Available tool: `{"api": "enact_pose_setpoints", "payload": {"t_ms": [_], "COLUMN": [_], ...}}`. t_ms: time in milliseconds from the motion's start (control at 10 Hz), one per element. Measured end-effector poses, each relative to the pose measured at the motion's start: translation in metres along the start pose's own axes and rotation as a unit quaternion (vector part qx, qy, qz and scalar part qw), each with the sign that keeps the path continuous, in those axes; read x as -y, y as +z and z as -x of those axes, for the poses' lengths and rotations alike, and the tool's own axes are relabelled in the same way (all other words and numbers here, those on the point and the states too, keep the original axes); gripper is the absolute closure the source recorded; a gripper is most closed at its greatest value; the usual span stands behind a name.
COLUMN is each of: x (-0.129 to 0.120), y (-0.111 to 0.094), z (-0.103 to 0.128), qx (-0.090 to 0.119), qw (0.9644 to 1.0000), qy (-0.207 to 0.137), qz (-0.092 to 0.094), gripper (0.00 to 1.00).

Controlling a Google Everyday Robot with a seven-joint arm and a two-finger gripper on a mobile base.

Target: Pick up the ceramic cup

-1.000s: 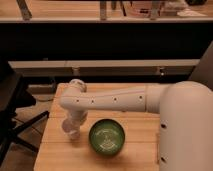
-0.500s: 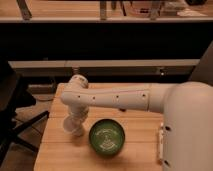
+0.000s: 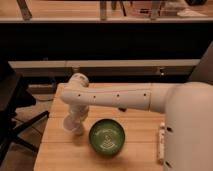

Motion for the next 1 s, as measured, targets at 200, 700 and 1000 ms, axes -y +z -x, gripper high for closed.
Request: {"api": "enact_pose_setpoints", "payload": {"t_ms": [200, 700, 1000], "x": [-0.002, -0.01, -0.017], "y": [-0.003, -0.009, -0.012], "z": [-0.001, -0.001, -0.001], "qx": [-0.001, -0.001, 0.0], "qw": [1.0, 1.0, 1.0], "qy": [0.0, 0.001, 0.001], "qz": [0.0, 0.003, 0.007], "gripper": [1.0, 1.0, 1.0]}}
